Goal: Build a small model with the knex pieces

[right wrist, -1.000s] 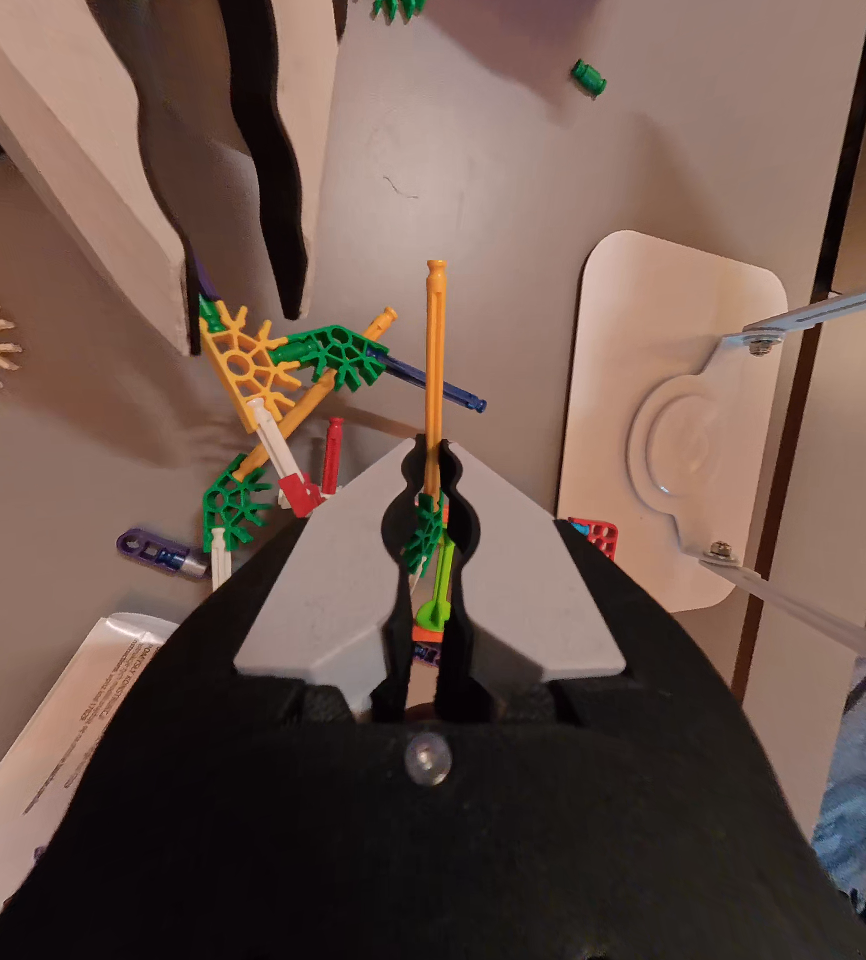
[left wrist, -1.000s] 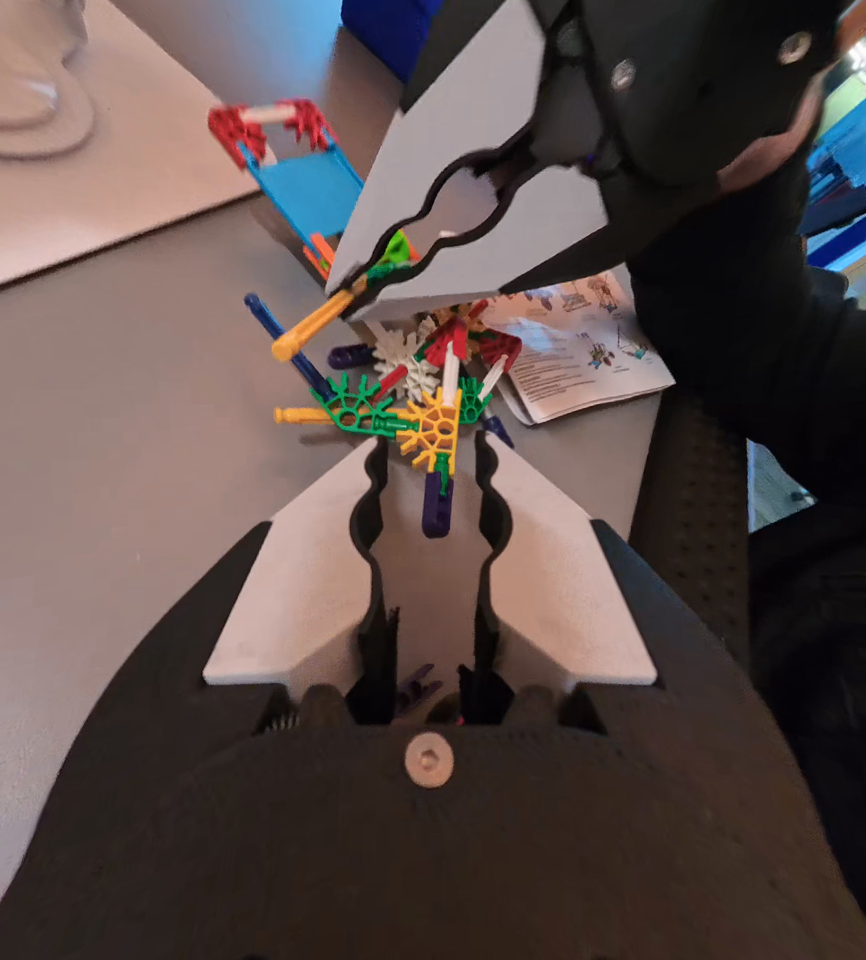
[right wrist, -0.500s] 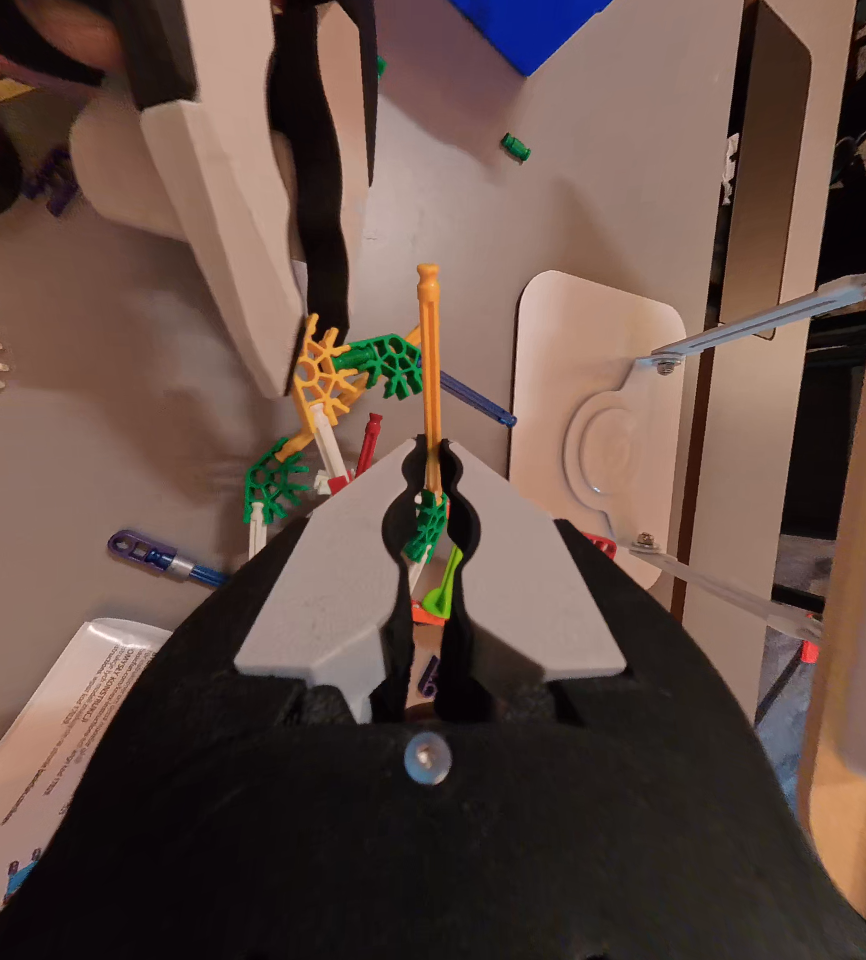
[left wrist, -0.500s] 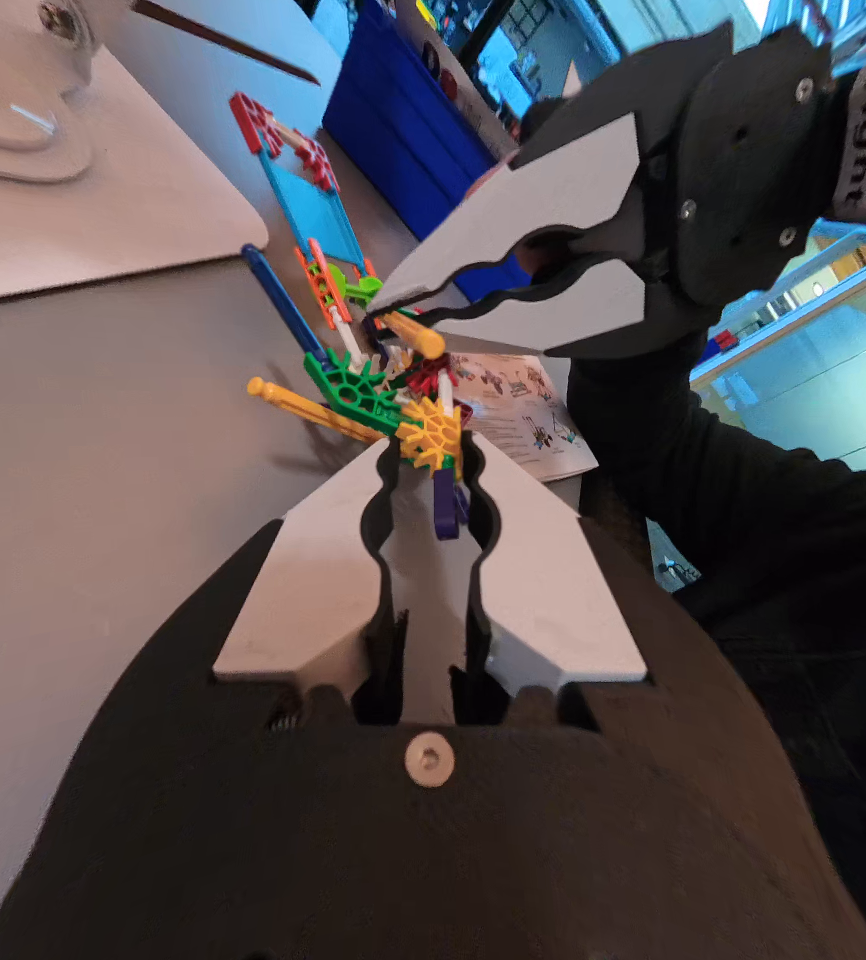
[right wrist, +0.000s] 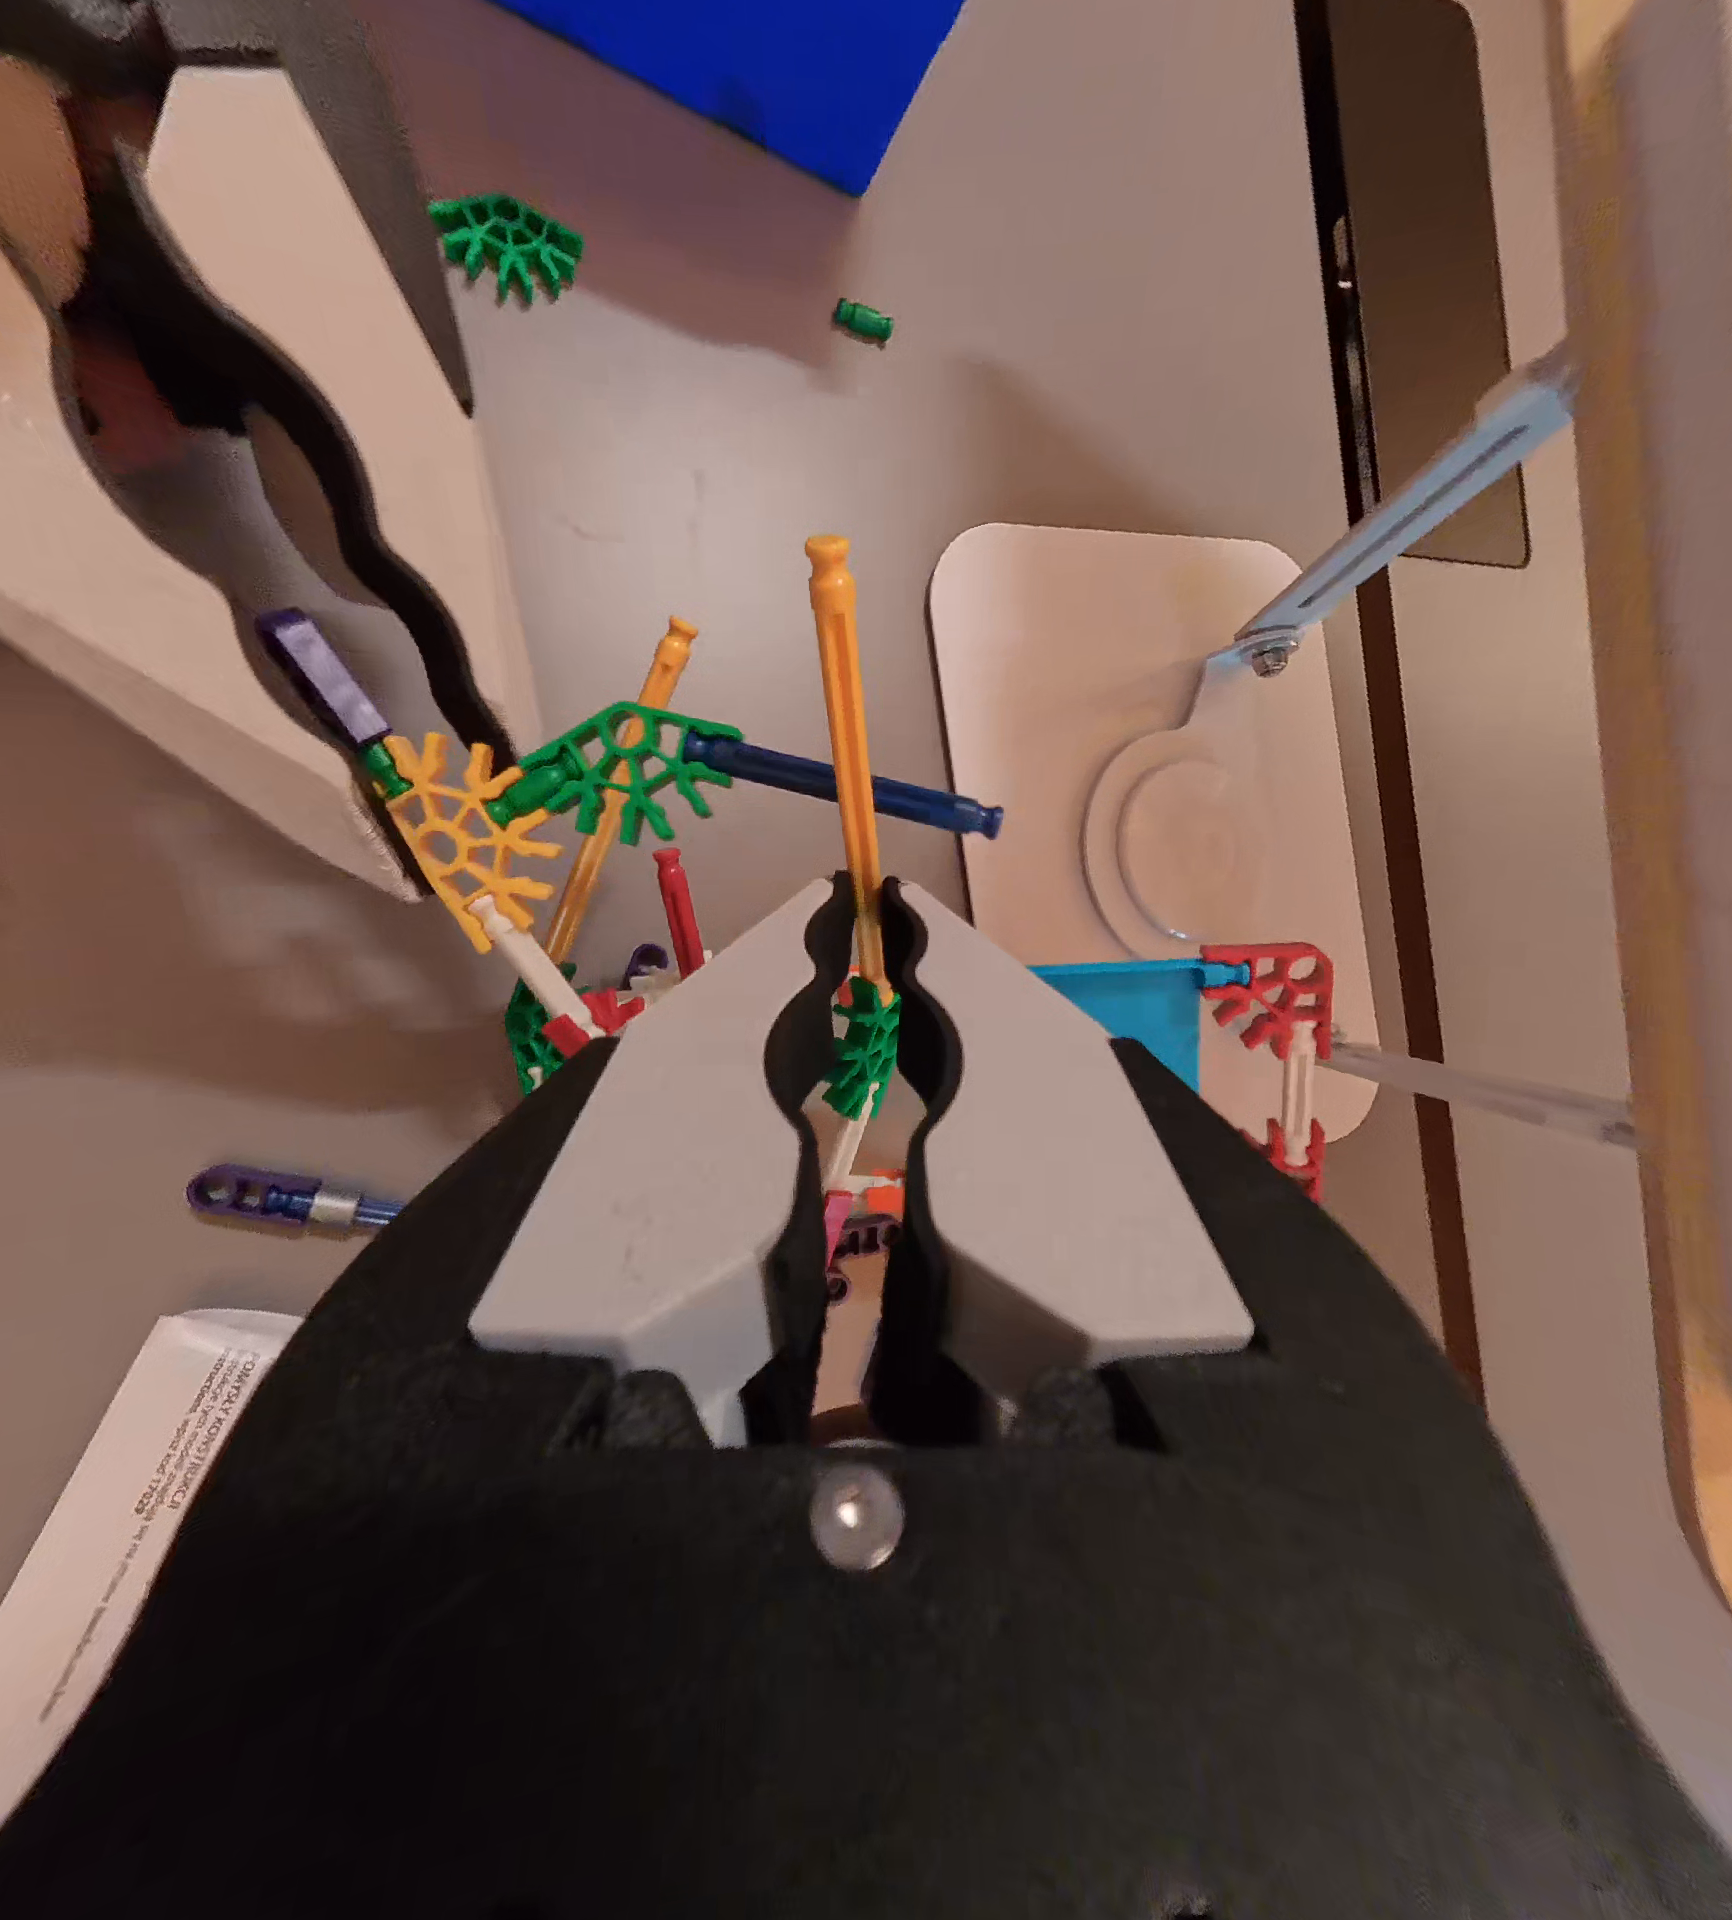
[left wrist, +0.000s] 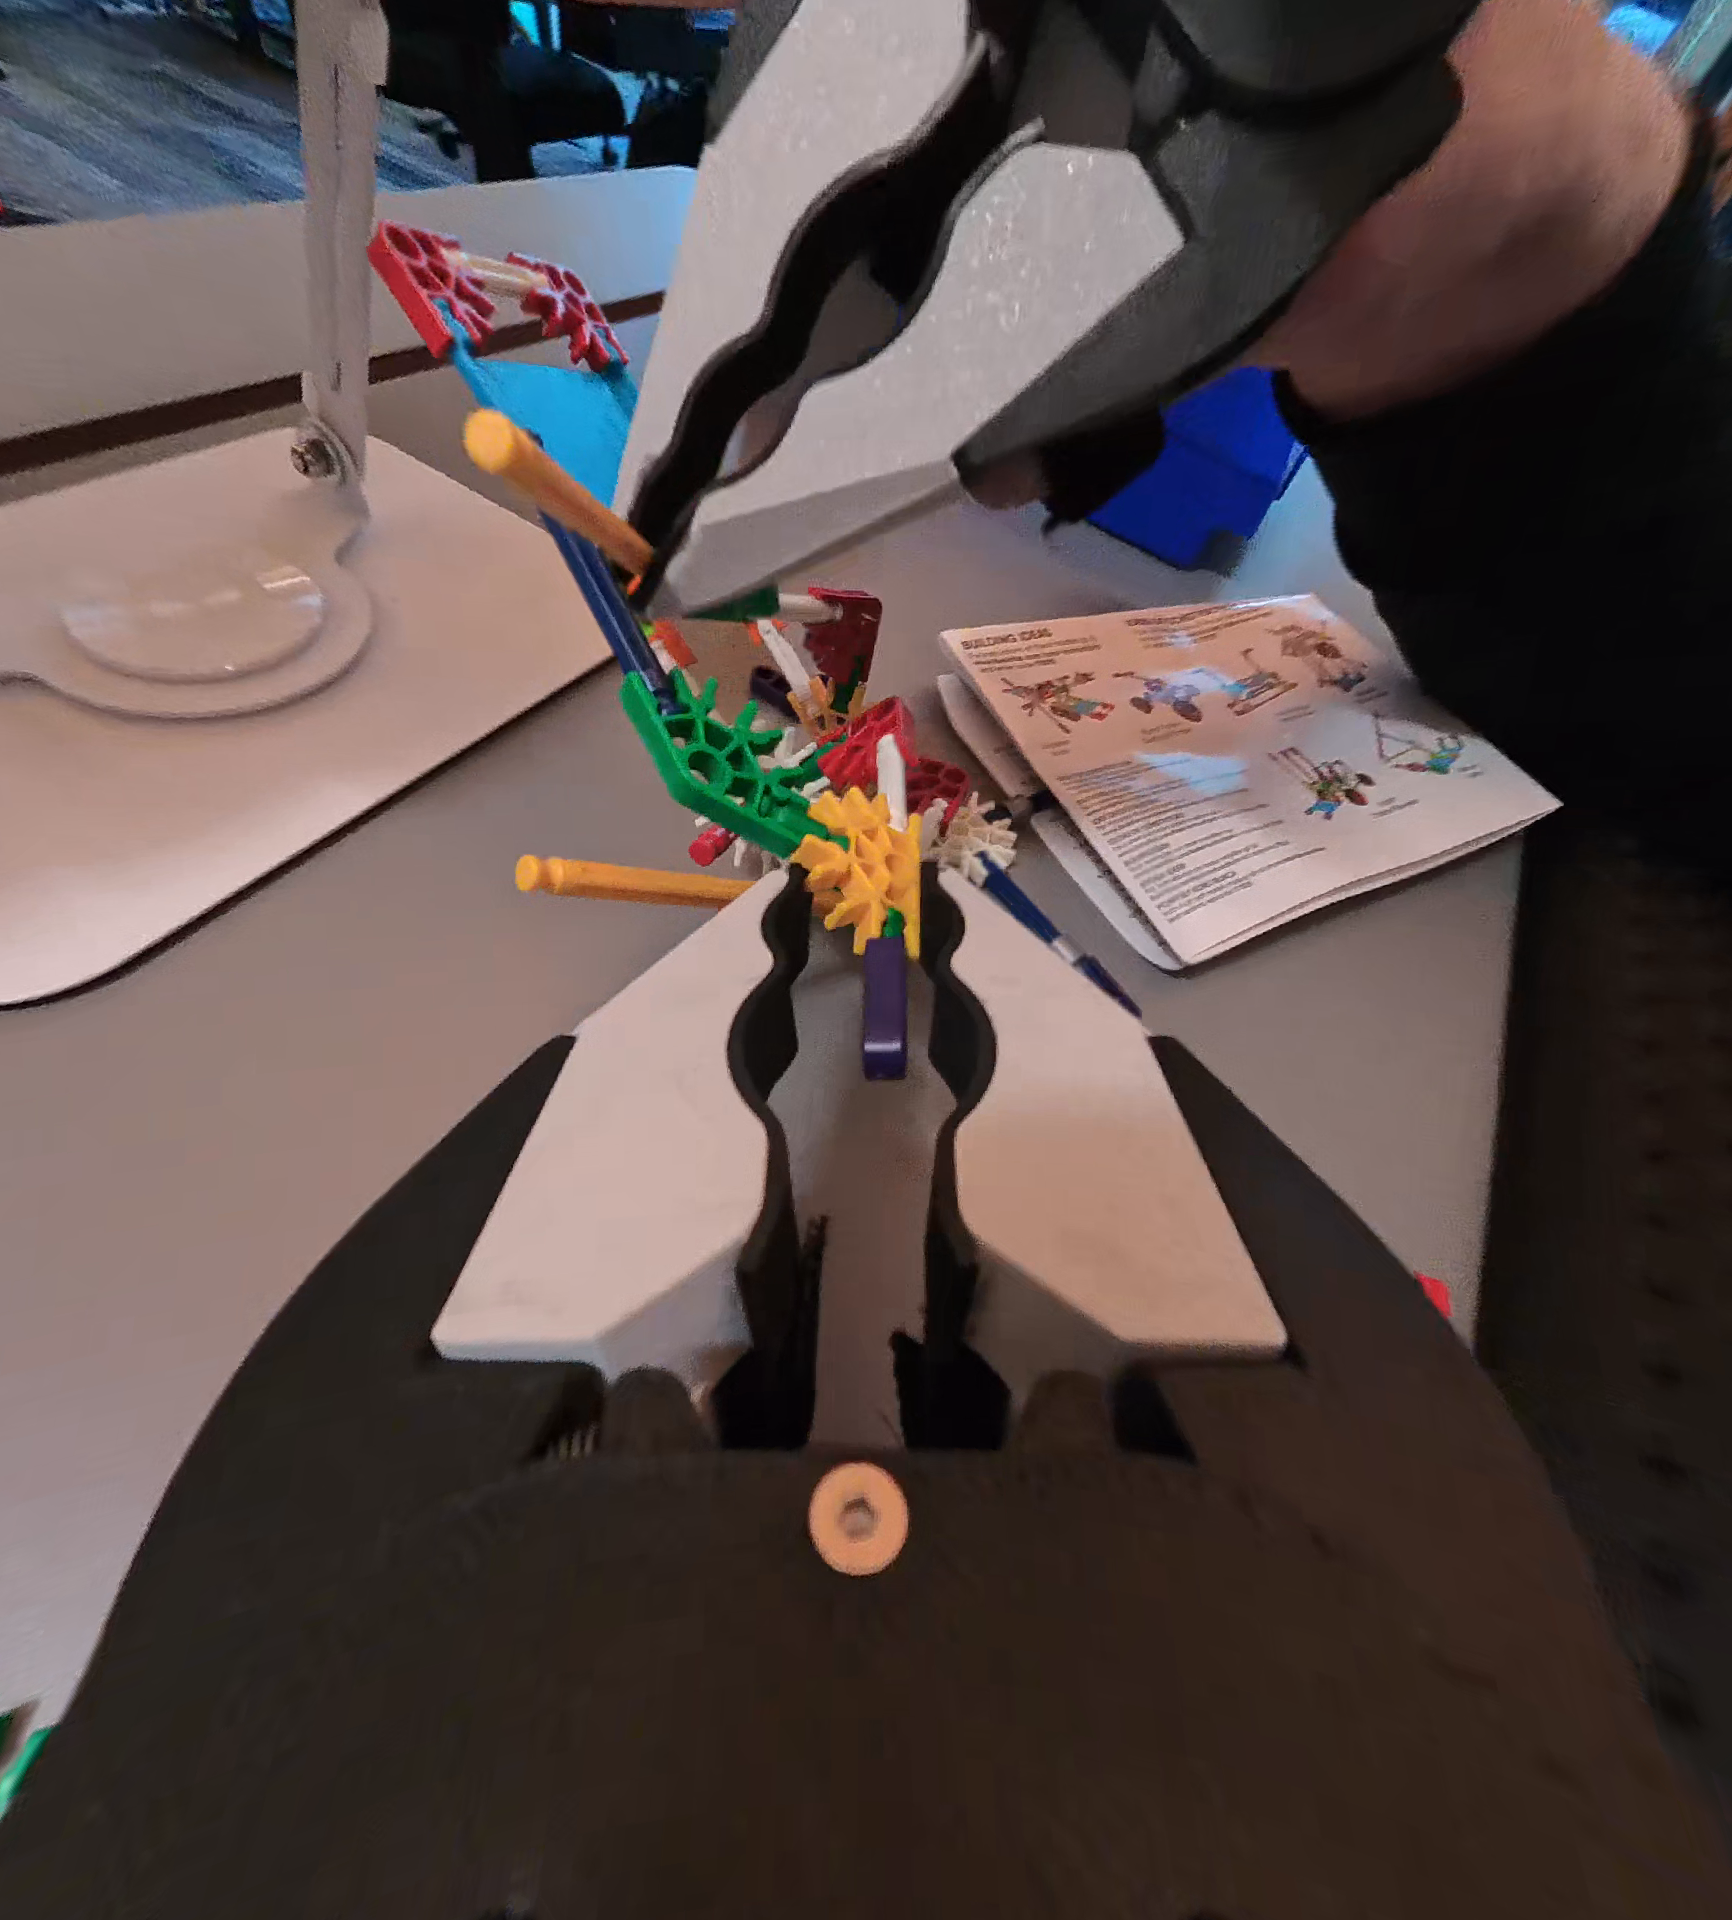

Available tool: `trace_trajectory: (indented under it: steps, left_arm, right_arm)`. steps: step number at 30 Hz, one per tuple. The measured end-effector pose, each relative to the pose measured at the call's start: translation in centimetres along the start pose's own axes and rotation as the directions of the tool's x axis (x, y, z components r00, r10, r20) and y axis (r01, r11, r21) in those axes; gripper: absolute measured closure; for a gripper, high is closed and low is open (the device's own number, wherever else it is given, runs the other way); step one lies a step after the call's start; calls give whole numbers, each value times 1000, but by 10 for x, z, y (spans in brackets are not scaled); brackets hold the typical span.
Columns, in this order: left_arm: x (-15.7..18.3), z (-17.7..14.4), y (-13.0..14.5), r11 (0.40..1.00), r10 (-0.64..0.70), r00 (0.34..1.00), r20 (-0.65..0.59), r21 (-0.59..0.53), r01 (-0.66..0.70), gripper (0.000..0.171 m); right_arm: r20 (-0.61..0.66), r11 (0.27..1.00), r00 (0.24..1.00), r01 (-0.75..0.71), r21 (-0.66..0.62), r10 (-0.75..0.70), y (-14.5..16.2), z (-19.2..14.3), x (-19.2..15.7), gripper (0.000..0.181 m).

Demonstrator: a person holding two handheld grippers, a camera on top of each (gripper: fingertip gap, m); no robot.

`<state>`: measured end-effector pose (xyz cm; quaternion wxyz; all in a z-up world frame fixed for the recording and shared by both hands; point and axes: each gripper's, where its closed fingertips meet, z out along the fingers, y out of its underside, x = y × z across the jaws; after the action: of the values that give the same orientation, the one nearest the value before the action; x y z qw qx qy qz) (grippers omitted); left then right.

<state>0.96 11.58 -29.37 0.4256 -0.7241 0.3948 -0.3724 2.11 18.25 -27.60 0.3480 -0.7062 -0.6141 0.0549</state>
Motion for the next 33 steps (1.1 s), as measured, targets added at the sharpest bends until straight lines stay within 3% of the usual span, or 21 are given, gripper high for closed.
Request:
trace_trajectory:
  steps: [19,33]
  left_arm:
    - [-7,9,7,946,325,925,198,-81,-315,152]
    - [-10,9,9,838,546,789,281,-179,-516,152]
  right_arm:
    - [37,988,989,-144,50,142,3,0,14,179]
    - [56,982,983,-181,59,178,4,-1,15,179]
